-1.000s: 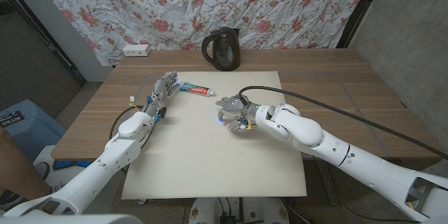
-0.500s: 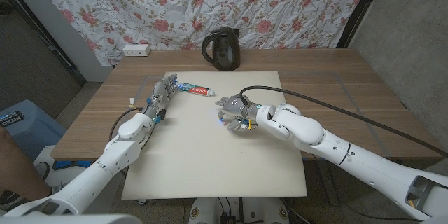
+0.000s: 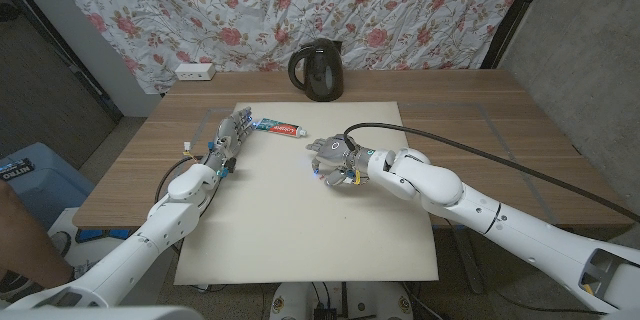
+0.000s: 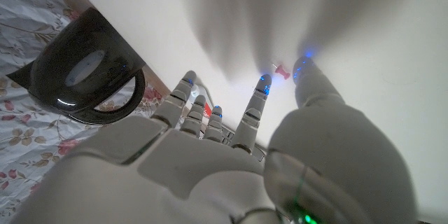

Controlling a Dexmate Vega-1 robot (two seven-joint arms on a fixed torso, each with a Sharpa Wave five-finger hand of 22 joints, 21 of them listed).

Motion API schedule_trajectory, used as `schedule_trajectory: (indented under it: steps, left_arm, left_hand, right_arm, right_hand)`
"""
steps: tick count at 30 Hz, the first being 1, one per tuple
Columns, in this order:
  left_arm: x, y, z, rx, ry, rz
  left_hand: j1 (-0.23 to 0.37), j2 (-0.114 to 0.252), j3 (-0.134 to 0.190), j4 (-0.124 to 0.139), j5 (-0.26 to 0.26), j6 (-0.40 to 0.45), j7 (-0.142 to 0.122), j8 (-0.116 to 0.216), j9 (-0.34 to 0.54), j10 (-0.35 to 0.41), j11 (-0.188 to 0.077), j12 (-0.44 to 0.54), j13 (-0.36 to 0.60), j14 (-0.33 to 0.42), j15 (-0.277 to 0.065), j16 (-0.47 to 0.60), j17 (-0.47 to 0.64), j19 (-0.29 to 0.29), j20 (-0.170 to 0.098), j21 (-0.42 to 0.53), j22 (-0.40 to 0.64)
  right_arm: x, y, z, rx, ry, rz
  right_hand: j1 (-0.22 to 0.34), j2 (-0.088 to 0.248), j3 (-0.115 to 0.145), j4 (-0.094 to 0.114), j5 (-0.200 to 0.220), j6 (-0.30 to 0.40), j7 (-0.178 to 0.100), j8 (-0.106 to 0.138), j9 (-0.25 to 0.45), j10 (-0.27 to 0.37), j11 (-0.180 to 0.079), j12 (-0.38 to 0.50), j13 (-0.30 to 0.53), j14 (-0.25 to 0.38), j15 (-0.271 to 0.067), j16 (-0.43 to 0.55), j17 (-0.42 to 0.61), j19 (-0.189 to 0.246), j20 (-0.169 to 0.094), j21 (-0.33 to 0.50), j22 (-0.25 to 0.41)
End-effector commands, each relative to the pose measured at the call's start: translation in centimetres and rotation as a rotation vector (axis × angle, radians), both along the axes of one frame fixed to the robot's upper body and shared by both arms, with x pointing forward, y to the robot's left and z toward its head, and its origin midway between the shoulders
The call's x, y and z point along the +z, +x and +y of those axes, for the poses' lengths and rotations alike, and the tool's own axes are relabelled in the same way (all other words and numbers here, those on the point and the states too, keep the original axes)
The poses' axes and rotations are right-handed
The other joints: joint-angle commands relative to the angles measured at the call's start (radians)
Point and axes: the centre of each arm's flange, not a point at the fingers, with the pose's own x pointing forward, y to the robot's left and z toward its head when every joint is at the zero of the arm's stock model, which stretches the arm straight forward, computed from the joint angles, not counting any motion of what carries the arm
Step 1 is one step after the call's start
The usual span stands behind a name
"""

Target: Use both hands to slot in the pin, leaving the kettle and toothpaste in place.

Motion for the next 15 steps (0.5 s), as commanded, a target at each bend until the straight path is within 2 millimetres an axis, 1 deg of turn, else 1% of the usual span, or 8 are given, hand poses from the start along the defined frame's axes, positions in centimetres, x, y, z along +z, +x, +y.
schedule_trajectory:
  steps: [1,4,7,11,15]
  left_arm:
    - [-0.03,0.08,0.09,0.0,-0.004,-0.002]
    - [-0.02,0.0,0.11,0.006,-0.002,0.002]
    - [0.01,-0.03,0.12,0.004,-0.003,-0.004]
    - [0.06,-0.07,0.12,0.004,-0.004,-0.007]
    - [0.08,-0.07,0.12,0.005,-0.004,-0.007]
  left_hand:
    - [-0.002,0.078,0.001,0.006,0.004,0.01,0.003,-0.002,0.005,-0.001,-0.001,-0.003,0.006,0.006,0.004,-0.001,0.005,0.008,0.003,0.001,0.005]
    - [-0.002,0.078,0.001,0.006,0.004,0.01,0.003,-0.002,0.005,-0.001,-0.001,-0.003,0.006,0.006,0.004,-0.001,0.005,0.009,0.004,0.002,0.005]
    - [-0.002,0.078,0.001,0.006,0.004,0.009,0.002,-0.002,0.005,-0.001,-0.002,-0.003,0.006,0.006,0.003,-0.001,0.005,0.009,0.004,0.002,0.005]
    - [-0.002,0.078,0.002,0.006,0.004,0.01,0.002,-0.002,0.005,-0.001,-0.003,-0.003,0.006,0.006,0.003,-0.001,0.005,0.009,0.004,0.002,0.005]
    - [-0.002,0.077,0.002,0.007,0.004,0.01,0.003,-0.002,0.005,-0.001,-0.003,-0.003,0.006,0.007,0.003,-0.001,0.005,0.009,0.004,0.002,0.005]
  right_arm:
    - [-0.14,0.29,-0.25,0.033,0.012,-0.03]
    - [-0.24,0.37,-0.41,0.045,0.014,-0.038]
    - [-0.35,0.43,-0.56,0.055,0.02,-0.046]
    - [-0.5,0.58,-0.76,0.065,0.026,-0.052]
    - [-0.59,0.72,-0.92,0.07,0.033,-0.058]
  right_hand:
    - [0.02,-0.004,-0.005,-0.001,0.008,0.023,-0.001,0.013,0.007,0.016,-0.006,0.007,0.005,0.012,-0.008,0.009,0.003,0.015,-0.001,0.004,0.004]
    - [0.023,-0.005,-0.007,-0.002,0.01,0.033,-0.001,0.018,0.009,0.018,-0.007,0.006,0.005,0.016,-0.009,0.01,0.004,0.018,-0.003,0.003,0.004]
    - [0.031,-0.005,-0.011,-0.002,0.013,0.061,0.0,0.034,0.014,0.033,-0.016,0.009,0.005,0.024,-0.015,0.013,0.005,0.027,-0.007,0.003,0.004]
    - [0.036,-0.006,-0.013,-0.002,0.015,0.081,0.0,0.044,0.017,0.039,-0.019,0.009,0.005,0.028,-0.018,0.014,0.006,0.029,-0.008,0.001,0.004]
    - [0.043,-0.006,-0.016,-0.002,0.018,0.11,-0.001,0.06,0.023,0.053,-0.026,0.011,0.005,0.035,-0.023,0.017,0.007,0.037,-0.011,0.0,0.004]
